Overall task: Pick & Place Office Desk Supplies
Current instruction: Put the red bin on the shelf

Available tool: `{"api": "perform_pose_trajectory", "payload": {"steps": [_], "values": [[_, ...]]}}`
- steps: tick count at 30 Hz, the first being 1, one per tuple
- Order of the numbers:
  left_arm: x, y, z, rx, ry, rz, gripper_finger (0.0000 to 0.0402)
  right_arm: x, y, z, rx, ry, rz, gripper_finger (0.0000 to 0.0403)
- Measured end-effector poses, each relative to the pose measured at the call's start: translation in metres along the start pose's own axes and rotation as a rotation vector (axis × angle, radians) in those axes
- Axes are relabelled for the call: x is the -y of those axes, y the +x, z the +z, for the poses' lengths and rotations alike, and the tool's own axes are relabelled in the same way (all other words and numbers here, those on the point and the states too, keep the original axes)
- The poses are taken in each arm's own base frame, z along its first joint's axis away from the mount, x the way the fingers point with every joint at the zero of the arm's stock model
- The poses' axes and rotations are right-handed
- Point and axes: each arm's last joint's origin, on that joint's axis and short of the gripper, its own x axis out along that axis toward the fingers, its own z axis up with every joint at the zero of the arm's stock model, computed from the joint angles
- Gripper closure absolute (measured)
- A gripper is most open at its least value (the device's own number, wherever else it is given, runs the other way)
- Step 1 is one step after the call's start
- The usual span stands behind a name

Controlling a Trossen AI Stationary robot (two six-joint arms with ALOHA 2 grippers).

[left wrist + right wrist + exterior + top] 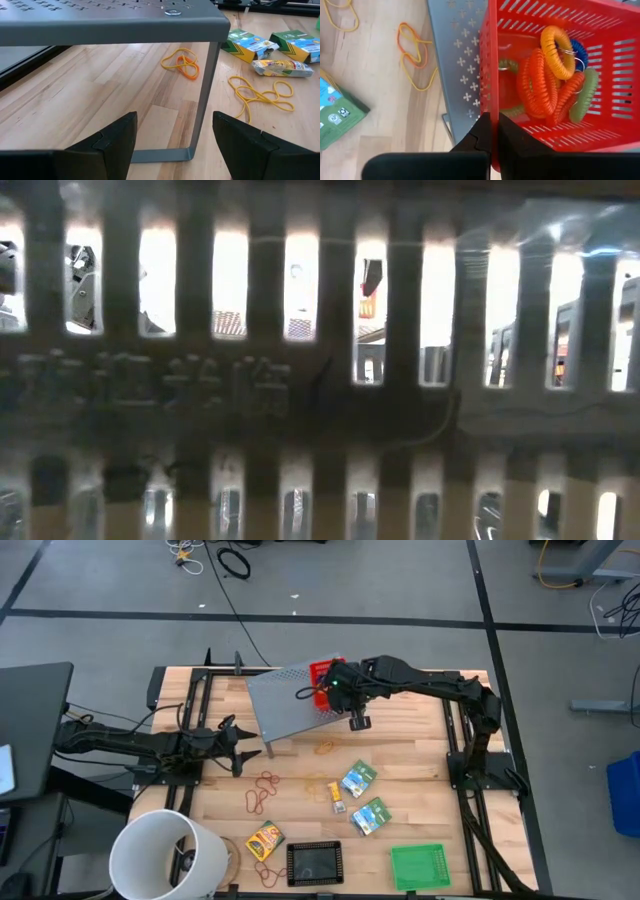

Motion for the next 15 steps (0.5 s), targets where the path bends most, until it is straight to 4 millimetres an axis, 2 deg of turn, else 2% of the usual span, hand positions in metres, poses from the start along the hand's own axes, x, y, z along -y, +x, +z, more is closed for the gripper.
{"api": "perform_pose_trajectory", "payload": {"steps": [4,10,15], "values": [[0.0000,0.0000,0.0000,0.000,0.000,0.000,0.0140,0.0009,0.0003,-0.0006,-0.001,0.003,0.001,0.0384],[0.0000,0.0000,0.0000,0.000,0.001,0.000,0.0140,0.0007,0.0018,-0.0009,-0.010,0.004,-0.001,0.0315],[0.0000,0.0000,0.0001,0.001,0.001,0.000,0.0140,0.0017,0.0018,-0.0012,-0.031,0.004,-0.041,0.0275]]}}
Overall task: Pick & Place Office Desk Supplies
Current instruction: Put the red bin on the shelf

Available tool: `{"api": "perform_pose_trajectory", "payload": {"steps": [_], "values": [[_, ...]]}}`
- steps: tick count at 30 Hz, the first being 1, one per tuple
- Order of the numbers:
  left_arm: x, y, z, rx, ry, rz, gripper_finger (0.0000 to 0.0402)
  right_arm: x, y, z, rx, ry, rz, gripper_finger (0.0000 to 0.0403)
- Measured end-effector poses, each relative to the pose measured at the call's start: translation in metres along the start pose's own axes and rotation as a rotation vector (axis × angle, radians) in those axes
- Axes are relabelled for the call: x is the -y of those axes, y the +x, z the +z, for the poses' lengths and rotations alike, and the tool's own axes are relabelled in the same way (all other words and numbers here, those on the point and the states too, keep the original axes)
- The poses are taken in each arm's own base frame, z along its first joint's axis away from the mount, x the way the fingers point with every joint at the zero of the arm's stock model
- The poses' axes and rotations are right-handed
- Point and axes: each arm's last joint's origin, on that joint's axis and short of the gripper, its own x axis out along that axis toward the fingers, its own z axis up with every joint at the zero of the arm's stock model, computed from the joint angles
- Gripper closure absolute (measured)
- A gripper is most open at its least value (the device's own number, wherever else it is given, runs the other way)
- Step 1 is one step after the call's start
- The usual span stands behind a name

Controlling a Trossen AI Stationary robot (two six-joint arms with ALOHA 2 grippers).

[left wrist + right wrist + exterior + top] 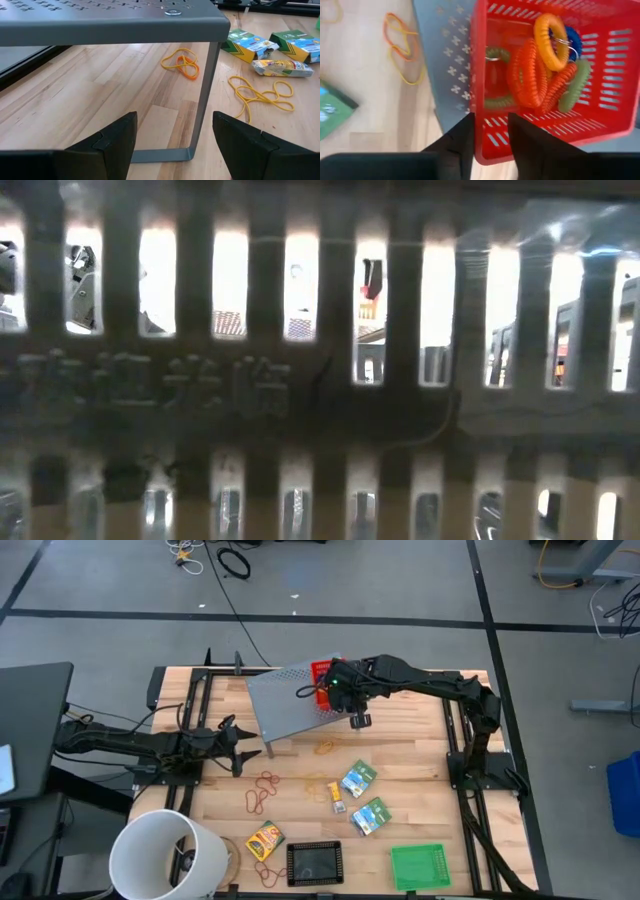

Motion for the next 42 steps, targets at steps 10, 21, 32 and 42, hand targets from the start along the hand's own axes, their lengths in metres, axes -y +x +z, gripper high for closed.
{"api": "perform_pose_trajectory", "payload": {"steps": [10,21,32,42], "values": [[0.000,0.000,0.000,0.000,0.002,0.000,0.0140,-0.010,-0.003,0.006,-0.001,-0.031,-0.023,0.0253],[0.000,0.000,0.000,0.000,0.004,0.000,0.0140,-0.019,-0.008,0.010,-0.065,-0.048,-0.154,0.0252],[0.000,0.000,0.000,0.001,0.003,0.000,0.0140,-0.018,-0.008,0.007,-0.113,-0.034,-0.203,0.0252],[0.000,0.000,0.000,0.000,0.003,0.000,0.0140,-0.017,-0.008,0.007,-0.136,-0.031,-0.244,0.0252]]}}
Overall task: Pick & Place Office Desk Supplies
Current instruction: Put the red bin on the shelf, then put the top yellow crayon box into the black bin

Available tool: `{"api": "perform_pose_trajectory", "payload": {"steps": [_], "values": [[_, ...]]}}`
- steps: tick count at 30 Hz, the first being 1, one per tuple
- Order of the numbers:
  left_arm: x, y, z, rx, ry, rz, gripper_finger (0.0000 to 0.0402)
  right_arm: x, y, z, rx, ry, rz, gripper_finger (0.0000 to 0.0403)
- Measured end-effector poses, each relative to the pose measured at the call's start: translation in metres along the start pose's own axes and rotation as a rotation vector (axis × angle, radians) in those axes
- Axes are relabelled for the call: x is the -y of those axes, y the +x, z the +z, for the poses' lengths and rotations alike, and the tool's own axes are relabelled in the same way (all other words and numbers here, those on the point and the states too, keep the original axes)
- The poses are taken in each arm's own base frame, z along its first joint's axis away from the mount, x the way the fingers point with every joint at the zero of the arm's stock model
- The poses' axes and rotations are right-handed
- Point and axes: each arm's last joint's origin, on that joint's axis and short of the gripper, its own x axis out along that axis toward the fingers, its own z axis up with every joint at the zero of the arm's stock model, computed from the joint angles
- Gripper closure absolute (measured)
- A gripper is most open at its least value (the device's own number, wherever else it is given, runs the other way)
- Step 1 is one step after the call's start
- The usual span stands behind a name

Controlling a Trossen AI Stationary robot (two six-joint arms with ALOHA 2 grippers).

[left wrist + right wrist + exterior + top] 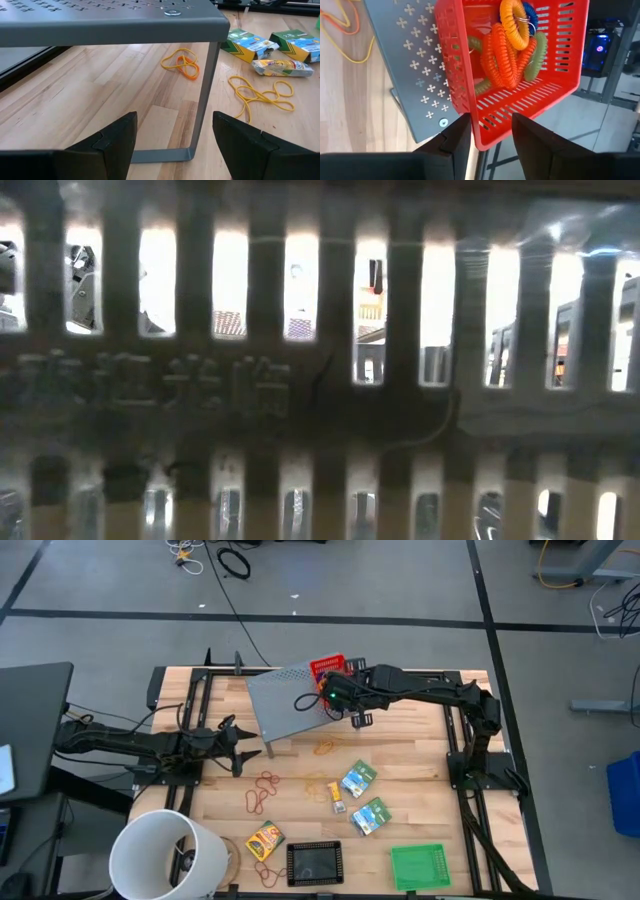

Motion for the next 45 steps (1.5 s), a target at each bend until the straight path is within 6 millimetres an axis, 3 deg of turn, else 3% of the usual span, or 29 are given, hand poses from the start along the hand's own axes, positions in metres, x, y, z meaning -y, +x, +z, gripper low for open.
{"api": "perform_pose_trajectory", "payload": {"steps": [6,13,21,27,31,34,39,45], "values": [[0.000,0.000,0.000,0.000,0.000,0.000,0.0140,-0.008,-0.005,0.003,0.013,-0.003,0.021,0.0252],[0.000,0.000,0.000,0.000,0.000,0.000,0.0140,-0.035,-0.022,0.012,0.036,-0.008,0.063,0.0252],[0.000,0.000,0.000,0.000,0.000,0.000,0.0140,-0.087,-0.057,0.026,0.120,-0.027,0.111,0.0252],[0.001,0.000,0.000,-0.003,-0.007,-0.031,0.0140,-0.127,-0.078,0.044,0.318,0.061,0.421,0.0252],[0.002,0.000,0.000,-0.006,-0.021,-0.054,0.0140,-0.153,-0.068,0.056,0.411,0.150,0.564,0.0252],[0.002,0.000,0.000,-0.007,-0.032,-0.056,0.0140,-0.169,-0.044,0.058,0.382,0.303,0.603,0.0252],[0.002,0.000,0.000,-0.009,-0.033,-0.070,0.0140,-0.185,-0.007,0.037,0.159,0.388,0.597,0.0243],[0.002,0.000,0.000,-0.009,-0.027,-0.072,0.0140,-0.193,0.012,0.021,0.022,0.388,0.563,0.0227]]}}
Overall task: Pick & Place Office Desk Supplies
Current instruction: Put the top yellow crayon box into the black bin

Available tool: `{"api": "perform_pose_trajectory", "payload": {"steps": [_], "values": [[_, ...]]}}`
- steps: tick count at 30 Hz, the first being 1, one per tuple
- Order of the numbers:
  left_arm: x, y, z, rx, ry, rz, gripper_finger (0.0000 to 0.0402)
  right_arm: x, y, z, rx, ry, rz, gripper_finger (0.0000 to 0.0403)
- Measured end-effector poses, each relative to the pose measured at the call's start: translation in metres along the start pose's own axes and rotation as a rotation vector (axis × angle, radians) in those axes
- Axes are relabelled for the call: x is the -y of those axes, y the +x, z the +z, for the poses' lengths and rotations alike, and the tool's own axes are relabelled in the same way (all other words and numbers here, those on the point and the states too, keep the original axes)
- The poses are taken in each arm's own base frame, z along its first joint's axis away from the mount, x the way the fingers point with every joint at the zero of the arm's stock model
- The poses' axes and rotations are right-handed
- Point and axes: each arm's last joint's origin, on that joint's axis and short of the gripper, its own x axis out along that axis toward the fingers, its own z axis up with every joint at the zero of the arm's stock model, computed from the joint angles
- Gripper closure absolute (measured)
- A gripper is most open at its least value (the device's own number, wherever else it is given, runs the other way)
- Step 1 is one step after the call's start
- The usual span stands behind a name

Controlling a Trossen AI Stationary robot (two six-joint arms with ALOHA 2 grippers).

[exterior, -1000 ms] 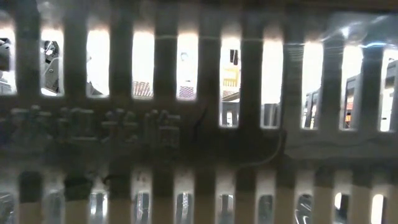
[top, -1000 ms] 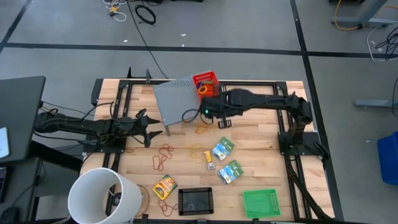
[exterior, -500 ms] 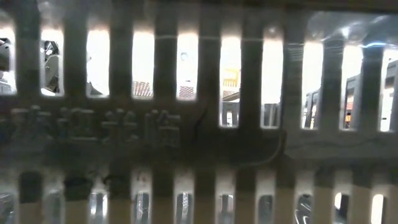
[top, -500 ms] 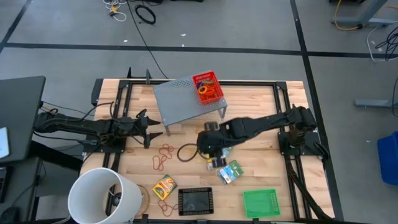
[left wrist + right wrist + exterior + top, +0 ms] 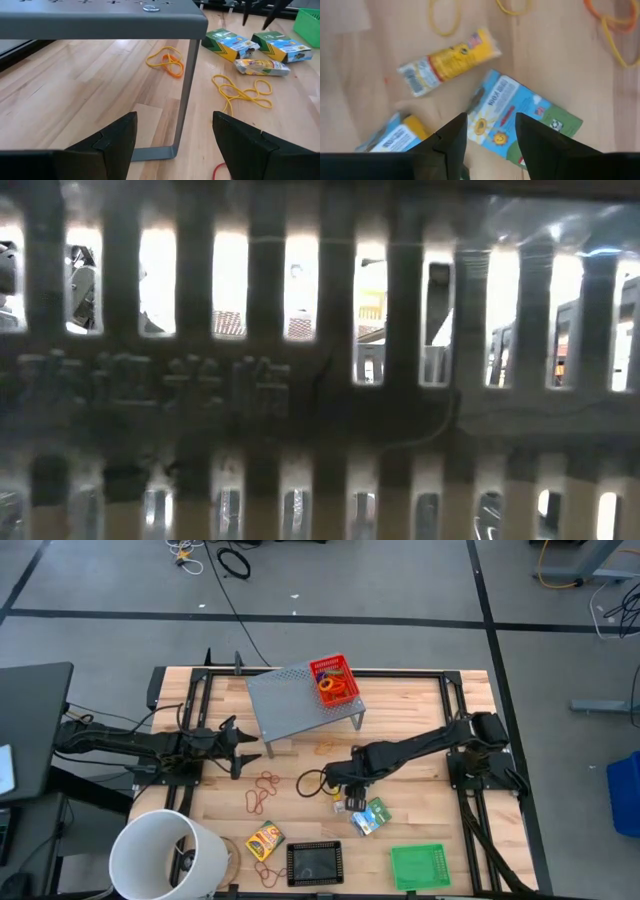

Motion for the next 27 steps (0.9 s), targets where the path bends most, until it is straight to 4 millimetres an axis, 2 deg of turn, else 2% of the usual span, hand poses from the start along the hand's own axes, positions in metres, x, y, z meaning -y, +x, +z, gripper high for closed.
{"api": "perform_pose_trajectory", "payload": {"steps": [3,11,17,27], "values": [[0.000,0.000,0.000,0.000,0.001,0.001,0.0140,-0.004,0.006,-0.003,0.008,0.015,-0.021,0.0227],[0.000,0.000,0.000,0.001,0.013,0.001,0.0140,-0.032,0.018,-0.025,0.009,-0.087,-0.123,0.0226],[0.000,0.000,0.000,0.001,0.012,0.001,0.0140,-0.051,0.024,-0.029,0.078,-0.119,-0.149,0.0226],[0.000,0.000,0.000,0.001,0.011,0.009,0.0140,-0.067,0.054,-0.040,0.020,-0.223,-0.288,0.0226]]}}
